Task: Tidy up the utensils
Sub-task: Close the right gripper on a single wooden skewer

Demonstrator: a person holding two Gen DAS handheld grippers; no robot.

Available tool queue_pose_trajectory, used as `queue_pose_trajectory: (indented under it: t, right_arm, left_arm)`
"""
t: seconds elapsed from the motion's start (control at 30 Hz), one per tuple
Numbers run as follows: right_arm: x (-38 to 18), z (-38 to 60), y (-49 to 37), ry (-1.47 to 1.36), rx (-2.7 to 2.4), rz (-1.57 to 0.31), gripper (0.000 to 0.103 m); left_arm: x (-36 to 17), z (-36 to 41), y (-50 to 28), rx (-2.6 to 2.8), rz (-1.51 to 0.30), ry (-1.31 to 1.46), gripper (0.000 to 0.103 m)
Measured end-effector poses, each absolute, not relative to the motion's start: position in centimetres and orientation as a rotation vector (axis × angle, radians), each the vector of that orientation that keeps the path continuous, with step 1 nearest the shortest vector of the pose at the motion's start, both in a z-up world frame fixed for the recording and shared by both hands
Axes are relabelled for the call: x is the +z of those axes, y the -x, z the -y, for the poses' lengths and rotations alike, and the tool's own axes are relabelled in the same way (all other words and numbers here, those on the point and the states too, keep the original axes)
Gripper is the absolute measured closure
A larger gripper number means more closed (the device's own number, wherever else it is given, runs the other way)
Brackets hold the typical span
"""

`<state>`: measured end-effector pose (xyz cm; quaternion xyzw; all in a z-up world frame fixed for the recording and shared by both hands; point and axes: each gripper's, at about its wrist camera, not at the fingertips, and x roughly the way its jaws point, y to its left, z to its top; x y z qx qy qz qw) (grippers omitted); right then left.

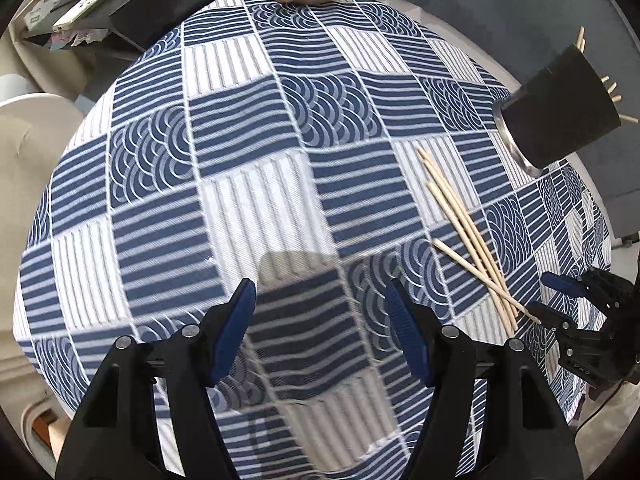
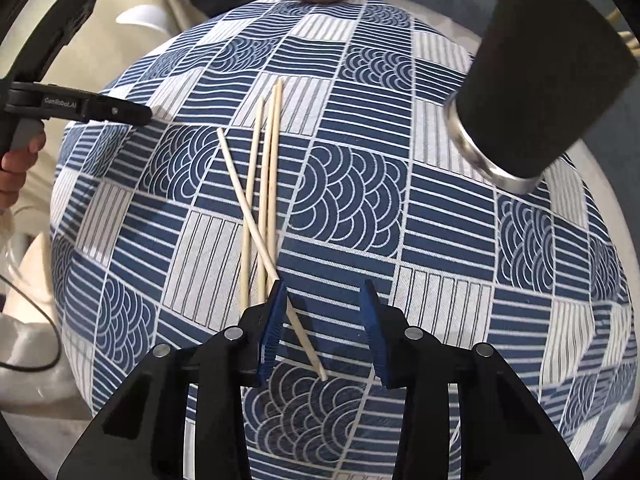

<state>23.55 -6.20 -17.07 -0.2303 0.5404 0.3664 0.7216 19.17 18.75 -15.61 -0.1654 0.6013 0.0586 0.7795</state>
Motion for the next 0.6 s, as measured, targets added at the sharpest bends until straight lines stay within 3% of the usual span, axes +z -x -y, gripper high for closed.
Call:
queue_pose_trajectory:
  t: [0.2,0.4,0.6]
  right_arm:
    - [-17.7,6.3,-23.3,0.528,0.904,-1.195,0.068]
    - [-17.9,7.4,-23.1,0.56,0.92,-1.153,0.098]
    - [-17.9,11.2,-22.6,0.506,0.862,-1.153,0.098]
  left_arm:
    - [-15.8,-15.7,-18.6,0.16,-1.299,0.406,0.036]
    - [-16.3,-12.5,-18.6,0.17,-1.326,0.407,0.036]
    - [-16.8,-9.1,-19.5,0.181,-1.359,0.37,0.036]
